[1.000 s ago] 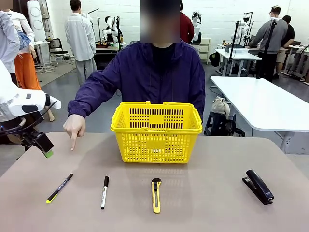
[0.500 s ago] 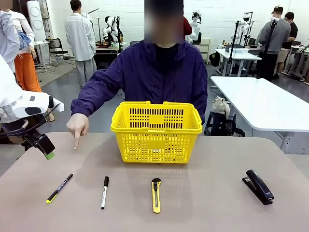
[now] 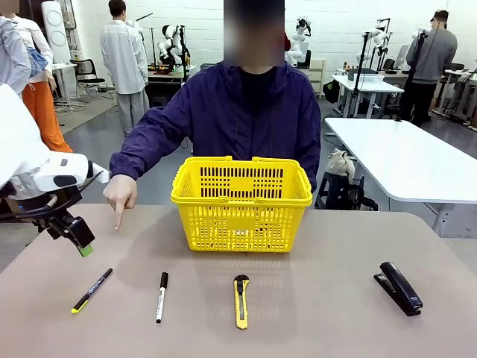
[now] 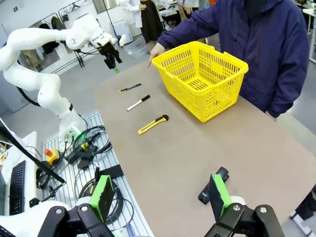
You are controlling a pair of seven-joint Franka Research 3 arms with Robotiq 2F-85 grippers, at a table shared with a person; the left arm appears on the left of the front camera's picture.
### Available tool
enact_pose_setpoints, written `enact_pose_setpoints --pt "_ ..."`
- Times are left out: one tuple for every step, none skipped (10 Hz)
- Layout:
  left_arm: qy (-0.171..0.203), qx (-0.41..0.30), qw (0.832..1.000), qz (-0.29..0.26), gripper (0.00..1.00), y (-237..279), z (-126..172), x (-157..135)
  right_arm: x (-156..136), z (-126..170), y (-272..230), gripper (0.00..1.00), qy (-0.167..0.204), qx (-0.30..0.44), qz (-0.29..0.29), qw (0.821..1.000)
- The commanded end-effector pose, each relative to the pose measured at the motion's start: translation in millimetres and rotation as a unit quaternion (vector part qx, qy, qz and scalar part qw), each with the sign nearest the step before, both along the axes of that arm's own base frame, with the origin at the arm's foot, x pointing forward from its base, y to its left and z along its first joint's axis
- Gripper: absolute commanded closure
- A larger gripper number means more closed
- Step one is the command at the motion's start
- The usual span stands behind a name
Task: Place the items the person wants into the basket.
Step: Pick up the item the person points to and place it in the Market Basket.
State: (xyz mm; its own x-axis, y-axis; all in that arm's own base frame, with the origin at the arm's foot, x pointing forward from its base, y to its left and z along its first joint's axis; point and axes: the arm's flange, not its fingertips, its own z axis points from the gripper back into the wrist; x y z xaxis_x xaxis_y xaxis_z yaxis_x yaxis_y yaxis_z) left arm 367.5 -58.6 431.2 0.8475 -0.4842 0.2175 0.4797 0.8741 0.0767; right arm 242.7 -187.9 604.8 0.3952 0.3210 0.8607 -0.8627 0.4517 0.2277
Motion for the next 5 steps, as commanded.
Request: enact_pose_setpoints --pt "0.003 0.020 0.999 0.028 0.00 -12 -38 -12 2 3 0 0.00 -0.012 0.010 0.006 1.000" --pt "0.007 0.031 0.999 0.037 0.00 -18 -52 -14 2 3 0 0.00 -0.012 0.010 0.006 1.000" --pt "0.012 0.040 0.998 0.041 0.00 -23 -66 -14 2 3 0 0.00 -0.012 0.010 0.006 1.000" --pt "0.021 0.046 0.998 0.036 0.00 -27 -80 -12 2 3 0 0.00 -0.012 0.010 0.006 1.000" --pt "0.023 0.047 0.998 0.041 0.00 -29 -91 -10 2 3 0 0.00 -0.012 0.010 0.006 1.000"
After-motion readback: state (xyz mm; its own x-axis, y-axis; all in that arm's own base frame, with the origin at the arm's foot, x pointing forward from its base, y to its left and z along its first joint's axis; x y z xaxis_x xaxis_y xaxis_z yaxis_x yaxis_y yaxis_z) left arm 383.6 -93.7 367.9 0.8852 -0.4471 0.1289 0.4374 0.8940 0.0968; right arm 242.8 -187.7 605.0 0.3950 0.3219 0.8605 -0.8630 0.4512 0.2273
